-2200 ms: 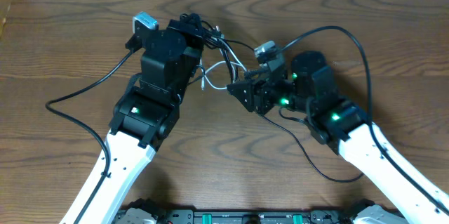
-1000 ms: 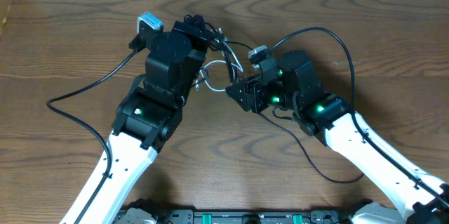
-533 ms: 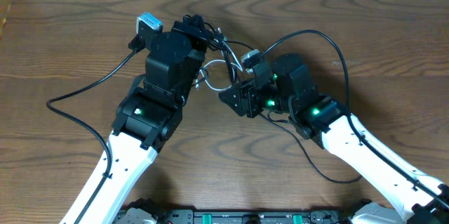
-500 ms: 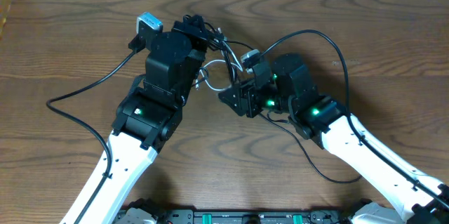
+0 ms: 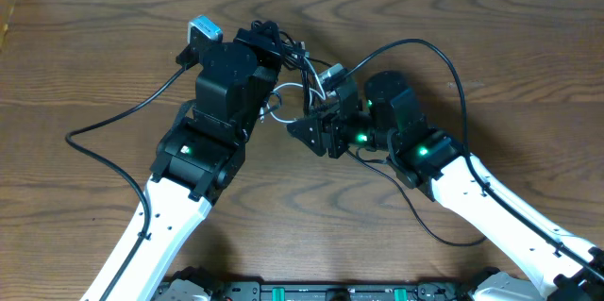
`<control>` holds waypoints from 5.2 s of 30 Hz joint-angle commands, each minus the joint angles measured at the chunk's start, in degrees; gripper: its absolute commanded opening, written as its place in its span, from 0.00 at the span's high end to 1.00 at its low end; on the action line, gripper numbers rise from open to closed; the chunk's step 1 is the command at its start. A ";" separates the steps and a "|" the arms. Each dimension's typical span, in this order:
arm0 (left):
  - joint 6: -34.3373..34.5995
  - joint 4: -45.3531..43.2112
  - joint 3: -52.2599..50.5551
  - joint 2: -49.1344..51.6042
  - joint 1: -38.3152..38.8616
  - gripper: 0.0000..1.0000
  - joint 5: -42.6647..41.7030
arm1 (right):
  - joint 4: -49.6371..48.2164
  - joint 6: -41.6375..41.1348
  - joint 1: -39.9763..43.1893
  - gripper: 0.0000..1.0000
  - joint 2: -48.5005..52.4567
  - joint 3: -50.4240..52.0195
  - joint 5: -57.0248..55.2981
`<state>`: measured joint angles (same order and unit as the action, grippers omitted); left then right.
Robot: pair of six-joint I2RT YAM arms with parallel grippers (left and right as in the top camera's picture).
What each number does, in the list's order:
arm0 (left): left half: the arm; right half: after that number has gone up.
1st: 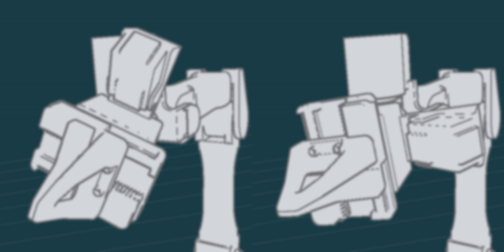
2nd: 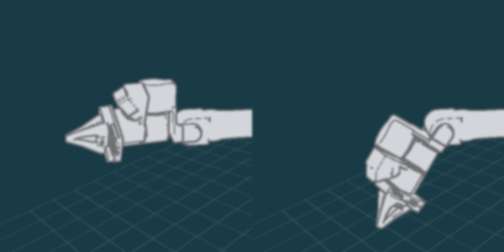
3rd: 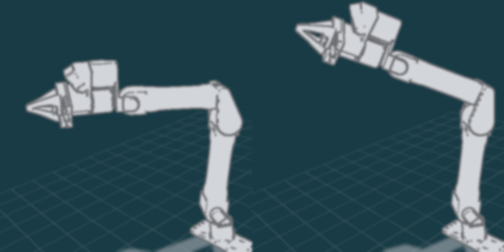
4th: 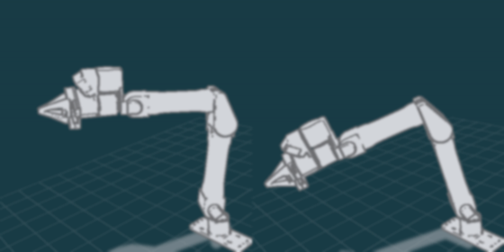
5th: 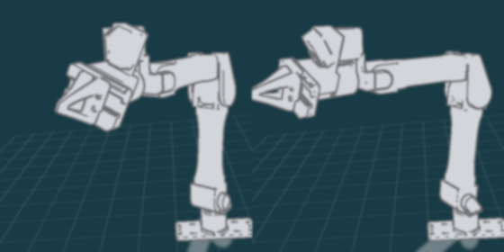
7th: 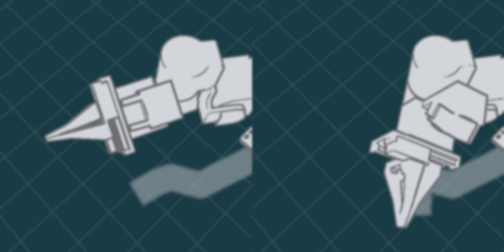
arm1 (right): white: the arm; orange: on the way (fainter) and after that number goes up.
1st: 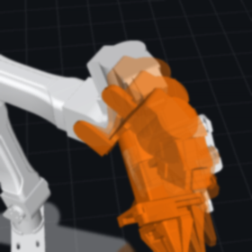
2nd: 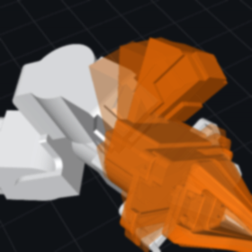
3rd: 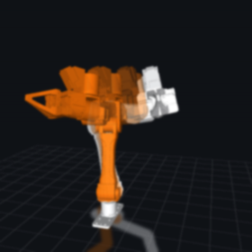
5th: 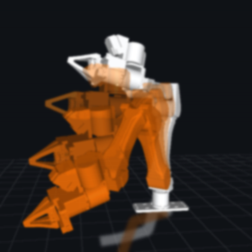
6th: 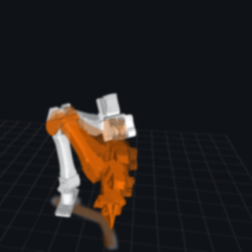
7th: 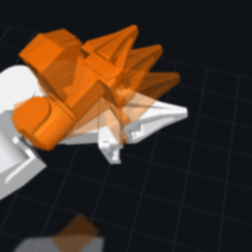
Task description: Untangle cables
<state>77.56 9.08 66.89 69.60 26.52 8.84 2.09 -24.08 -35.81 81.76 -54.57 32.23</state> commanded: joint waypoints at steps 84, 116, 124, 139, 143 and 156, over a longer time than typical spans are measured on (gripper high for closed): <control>-39.80 11.54 1.64 -0.37 5.55 0.93 -4.63 | 22.32 -0.55 14.82 0.34 0.11 0.15 -9.09; -84.41 17.11 1.64 -0.39 5.53 0.93 -43.19 | 13.81 12.15 25.22 0.30 -3.87 0.15 30.10; -84.43 14.60 1.64 -0.39 5.53 0.93 -32.94 | 13.99 12.13 25.22 0.29 -3.89 0.15 29.55; -82.84 10.86 1.64 -0.37 5.55 0.92 -33.05 | 15.56 11.91 24.52 0.23 -3.87 0.15 22.27; -82.29 10.84 1.64 -0.37 5.57 0.93 -34.58 | 15.28 11.89 23.26 0.23 -3.87 0.15 21.64; -77.20 9.90 1.64 -0.37 5.70 0.92 -41.90 | 14.10 6.10 20.33 0.23 -3.87 0.15 11.06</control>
<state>-0.80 19.07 66.89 69.60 32.03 -30.37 16.45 -15.38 -15.20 78.83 -54.54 47.24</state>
